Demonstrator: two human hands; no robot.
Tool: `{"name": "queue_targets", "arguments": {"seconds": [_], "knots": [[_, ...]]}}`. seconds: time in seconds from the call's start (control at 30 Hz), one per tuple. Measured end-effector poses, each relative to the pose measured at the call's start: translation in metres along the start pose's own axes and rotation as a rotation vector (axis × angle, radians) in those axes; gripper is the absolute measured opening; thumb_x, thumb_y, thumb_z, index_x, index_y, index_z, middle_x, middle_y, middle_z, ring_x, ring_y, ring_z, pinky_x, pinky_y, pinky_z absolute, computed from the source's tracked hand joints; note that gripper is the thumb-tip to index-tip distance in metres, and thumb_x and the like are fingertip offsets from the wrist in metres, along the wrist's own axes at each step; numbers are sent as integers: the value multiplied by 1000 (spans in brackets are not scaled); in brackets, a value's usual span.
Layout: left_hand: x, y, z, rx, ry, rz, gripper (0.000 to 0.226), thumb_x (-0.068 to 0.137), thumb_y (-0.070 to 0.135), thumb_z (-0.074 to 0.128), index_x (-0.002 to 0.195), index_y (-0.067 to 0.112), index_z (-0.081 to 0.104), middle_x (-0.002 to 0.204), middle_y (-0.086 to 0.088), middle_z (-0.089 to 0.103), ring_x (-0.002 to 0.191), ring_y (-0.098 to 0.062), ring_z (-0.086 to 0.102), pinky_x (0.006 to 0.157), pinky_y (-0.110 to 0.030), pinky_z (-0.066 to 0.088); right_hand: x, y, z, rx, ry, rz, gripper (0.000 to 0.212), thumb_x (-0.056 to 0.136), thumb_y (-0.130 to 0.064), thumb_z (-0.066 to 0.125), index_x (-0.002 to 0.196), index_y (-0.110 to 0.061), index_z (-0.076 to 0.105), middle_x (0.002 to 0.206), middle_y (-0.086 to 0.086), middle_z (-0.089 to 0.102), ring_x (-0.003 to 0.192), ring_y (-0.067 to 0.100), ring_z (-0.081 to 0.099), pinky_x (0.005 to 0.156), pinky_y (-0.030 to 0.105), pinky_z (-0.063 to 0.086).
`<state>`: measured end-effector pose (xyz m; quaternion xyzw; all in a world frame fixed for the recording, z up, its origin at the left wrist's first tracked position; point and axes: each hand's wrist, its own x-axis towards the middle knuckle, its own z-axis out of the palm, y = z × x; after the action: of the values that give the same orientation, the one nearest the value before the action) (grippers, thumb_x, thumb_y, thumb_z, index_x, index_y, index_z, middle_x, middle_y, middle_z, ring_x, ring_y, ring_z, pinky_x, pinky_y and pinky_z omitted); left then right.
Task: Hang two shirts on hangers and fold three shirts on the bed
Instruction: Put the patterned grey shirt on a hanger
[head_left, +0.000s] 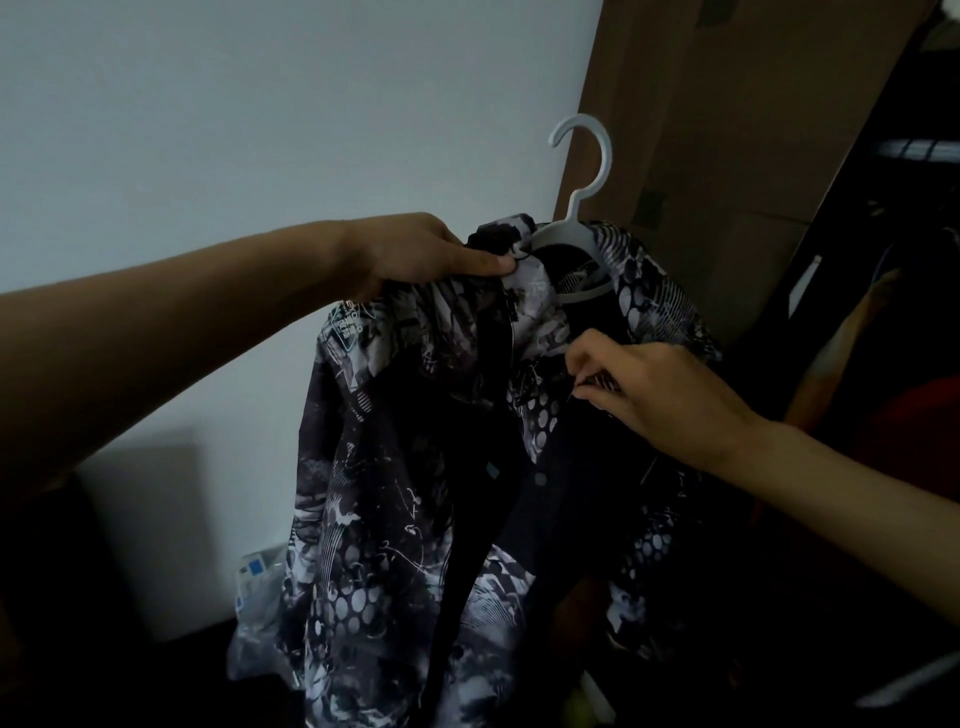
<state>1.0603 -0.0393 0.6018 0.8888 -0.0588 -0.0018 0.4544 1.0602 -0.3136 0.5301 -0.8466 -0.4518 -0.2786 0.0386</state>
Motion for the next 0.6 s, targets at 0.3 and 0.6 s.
{"name": "queue_targets", "arguments": {"seconds": [0.3, 0.6], "knots": [[-5, 1, 2, 21, -71, 23, 51, 82, 58, 74, 103, 13, 81, 95, -6, 81, 90, -21, 79, 95, -41, 60, 3, -1, -4, 235, -75, 182, 37, 81, -16, 82, 84, -32, 49, 95, -18, 52, 90, -3, 54, 75, 28, 47], [-9, 8, 2, -6, -66, 19, 45, 83, 53, 76, 101, 11, 81, 94, -8, 81, 88, -24, 79, 90, -39, 61, -1, 1, -7, 225, -30, 302, 43, 73, -22, 89, 88, -26, 49, 84, -12, 60, 75, 9, 61, 67, 37, 55]]}}
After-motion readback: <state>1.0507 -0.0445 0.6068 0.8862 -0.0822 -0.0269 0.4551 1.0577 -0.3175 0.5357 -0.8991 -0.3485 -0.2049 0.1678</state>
